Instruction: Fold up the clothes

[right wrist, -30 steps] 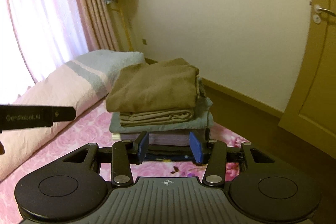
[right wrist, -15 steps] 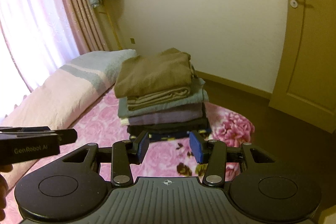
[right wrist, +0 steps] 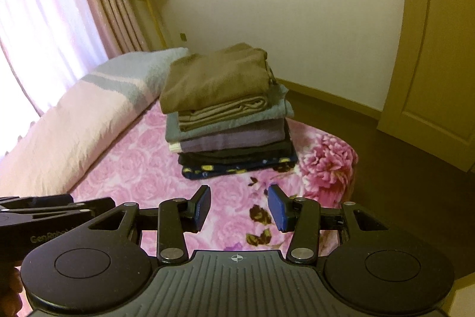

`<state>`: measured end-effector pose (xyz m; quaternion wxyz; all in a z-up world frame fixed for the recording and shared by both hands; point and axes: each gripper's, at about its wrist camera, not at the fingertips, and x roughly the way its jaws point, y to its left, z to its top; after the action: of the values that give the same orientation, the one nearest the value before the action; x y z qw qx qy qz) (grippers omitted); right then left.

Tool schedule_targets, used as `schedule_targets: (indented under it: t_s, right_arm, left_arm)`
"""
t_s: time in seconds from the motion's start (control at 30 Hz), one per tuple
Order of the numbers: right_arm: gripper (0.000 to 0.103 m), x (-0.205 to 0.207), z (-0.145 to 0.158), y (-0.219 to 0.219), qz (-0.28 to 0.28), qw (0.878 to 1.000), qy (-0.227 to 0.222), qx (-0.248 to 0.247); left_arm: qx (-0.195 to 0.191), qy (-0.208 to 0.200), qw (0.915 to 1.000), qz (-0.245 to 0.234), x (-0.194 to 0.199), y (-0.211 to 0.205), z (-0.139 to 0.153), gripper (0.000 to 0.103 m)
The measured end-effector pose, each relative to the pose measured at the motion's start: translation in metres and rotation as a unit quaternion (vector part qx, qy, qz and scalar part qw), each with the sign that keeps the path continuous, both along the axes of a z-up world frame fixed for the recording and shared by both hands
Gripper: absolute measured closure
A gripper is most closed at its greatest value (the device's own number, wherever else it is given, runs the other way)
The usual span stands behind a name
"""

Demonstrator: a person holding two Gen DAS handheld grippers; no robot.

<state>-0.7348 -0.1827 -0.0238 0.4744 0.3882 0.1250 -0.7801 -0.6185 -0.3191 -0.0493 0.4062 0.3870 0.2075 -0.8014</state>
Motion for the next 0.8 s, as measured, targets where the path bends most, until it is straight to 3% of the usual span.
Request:
schedule_targets:
  t_s: [0.17,0.33,0.8]
  right_arm:
    - [0.057,-0.010,-0.008,-0.011,0.014,1.000,0.002,0.026]
    - [0.057,-0.026,-0.017,-0.016,0.024,0.999,-0.007,0.034]
    - [0.057,-0.058,-0.044,-0.031,0.044,0.997,-0.016,0.065]
  left_arm:
    - [0.004,-0.005,0.9999,0.012,-0.015,-0.004,-0.011,0.045]
    - [-0.019,-0.016,0.9996,0.016,-0.033,-0.002,-0.019,0.045]
    - [0.020,-0.025,0.9982,0.051,-0.052,-0.014,-0.049,0.045]
